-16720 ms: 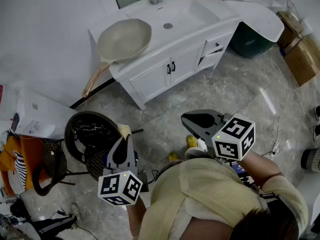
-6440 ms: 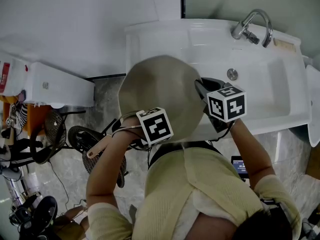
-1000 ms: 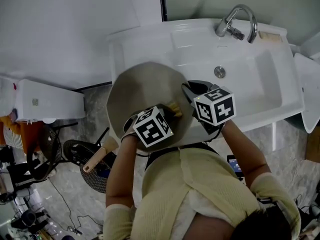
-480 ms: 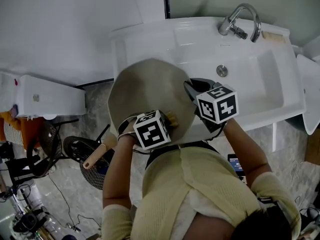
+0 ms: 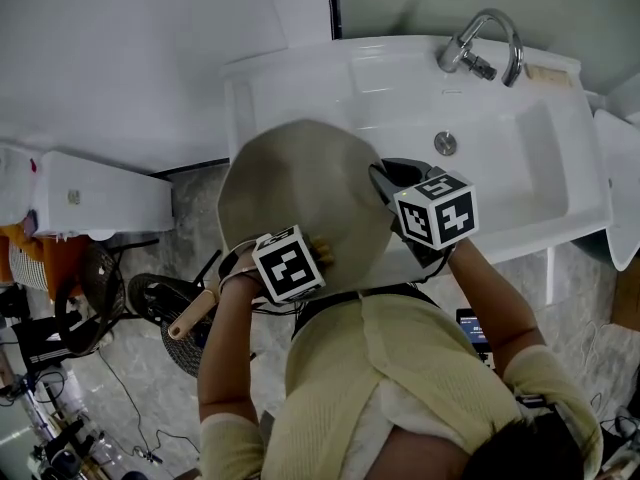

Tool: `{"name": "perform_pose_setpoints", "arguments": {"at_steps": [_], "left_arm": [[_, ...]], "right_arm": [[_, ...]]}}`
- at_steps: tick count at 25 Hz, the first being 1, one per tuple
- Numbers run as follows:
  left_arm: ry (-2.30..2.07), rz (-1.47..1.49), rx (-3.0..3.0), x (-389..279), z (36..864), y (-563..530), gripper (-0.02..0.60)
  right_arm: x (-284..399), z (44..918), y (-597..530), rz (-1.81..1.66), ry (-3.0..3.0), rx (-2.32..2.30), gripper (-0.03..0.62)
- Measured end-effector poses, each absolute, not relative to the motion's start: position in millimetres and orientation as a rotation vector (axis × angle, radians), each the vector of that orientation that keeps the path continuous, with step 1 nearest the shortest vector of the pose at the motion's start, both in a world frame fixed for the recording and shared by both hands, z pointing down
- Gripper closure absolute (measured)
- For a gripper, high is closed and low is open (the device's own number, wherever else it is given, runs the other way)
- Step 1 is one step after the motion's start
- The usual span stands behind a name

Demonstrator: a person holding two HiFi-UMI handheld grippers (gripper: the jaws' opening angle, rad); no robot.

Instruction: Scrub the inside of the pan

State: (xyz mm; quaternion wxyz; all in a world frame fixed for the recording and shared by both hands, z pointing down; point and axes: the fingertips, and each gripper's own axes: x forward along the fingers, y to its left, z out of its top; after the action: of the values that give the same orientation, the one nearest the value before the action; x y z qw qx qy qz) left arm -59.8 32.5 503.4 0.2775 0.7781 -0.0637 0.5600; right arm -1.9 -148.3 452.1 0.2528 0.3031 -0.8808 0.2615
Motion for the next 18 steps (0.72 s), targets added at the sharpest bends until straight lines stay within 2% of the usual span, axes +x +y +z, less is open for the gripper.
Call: {"name": "perform_pose_setpoints", "arguments": {"at_steps": [18], "left_arm": [[-0.781,1.892,1.873,-143,513,-32,0.500]], "right_arm": [[-1,452,-147,0.699,-2.394,0.817,0.546]]}}
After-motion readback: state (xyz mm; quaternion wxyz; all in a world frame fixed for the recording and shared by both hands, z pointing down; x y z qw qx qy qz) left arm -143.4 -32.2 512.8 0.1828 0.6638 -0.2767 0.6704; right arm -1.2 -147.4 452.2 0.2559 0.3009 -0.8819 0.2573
